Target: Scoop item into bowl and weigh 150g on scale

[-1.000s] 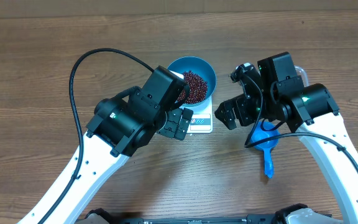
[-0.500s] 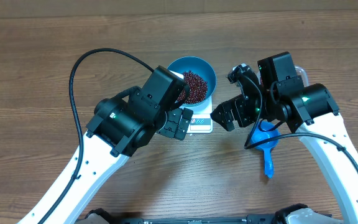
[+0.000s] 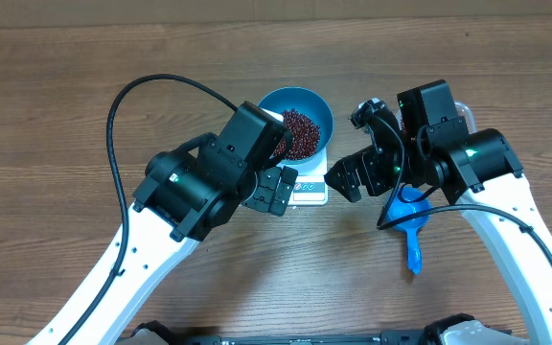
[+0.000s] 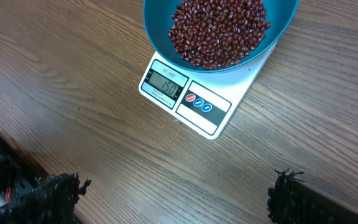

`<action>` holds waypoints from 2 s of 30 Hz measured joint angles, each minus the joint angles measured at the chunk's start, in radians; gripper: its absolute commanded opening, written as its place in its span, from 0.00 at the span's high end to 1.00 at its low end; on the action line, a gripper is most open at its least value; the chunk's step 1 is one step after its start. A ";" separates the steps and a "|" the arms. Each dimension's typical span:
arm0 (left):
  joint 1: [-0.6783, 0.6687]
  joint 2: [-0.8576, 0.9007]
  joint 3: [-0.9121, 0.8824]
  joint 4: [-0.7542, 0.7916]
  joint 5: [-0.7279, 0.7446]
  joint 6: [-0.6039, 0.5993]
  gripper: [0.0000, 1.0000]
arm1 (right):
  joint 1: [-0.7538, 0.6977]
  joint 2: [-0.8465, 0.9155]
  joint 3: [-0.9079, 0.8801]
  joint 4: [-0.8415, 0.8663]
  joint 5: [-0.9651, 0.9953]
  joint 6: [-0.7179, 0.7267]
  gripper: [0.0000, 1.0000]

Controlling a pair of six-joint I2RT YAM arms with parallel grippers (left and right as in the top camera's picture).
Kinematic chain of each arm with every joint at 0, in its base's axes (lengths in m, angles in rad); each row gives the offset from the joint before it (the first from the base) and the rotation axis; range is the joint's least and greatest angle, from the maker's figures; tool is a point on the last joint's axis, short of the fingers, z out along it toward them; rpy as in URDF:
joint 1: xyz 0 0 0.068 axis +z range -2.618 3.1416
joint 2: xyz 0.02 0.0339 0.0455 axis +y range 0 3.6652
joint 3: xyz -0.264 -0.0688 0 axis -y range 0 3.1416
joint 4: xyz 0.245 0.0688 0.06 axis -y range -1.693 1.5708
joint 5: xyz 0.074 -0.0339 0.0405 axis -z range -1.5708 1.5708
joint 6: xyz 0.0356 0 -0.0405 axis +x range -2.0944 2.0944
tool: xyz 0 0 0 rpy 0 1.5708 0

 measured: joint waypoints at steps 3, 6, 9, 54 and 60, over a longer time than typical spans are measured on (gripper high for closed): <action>0.000 0.000 0.000 0.000 0.000 0.000 0.00 | 0.000 0.000 0.000 0.000 0.000 0.000 0.00; 0.000 0.000 0.000 0.000 0.000 0.000 0.00 | 0.000 0.000 0.000 0.000 0.000 0.000 0.00; 0.000 0.000 0.000 0.000 0.000 0.000 0.01 | 0.000 -0.001 0.000 0.000 0.002 -0.003 0.00; -0.002 0.006 0.006 0.000 -0.003 0.000 0.00 | -0.249 -1.370 -1.302 1.128 0.170 -0.079 0.00; -0.002 0.006 0.006 0.000 -0.003 0.000 0.00 | -0.250 -1.370 -1.310 1.099 0.177 -0.079 0.00</action>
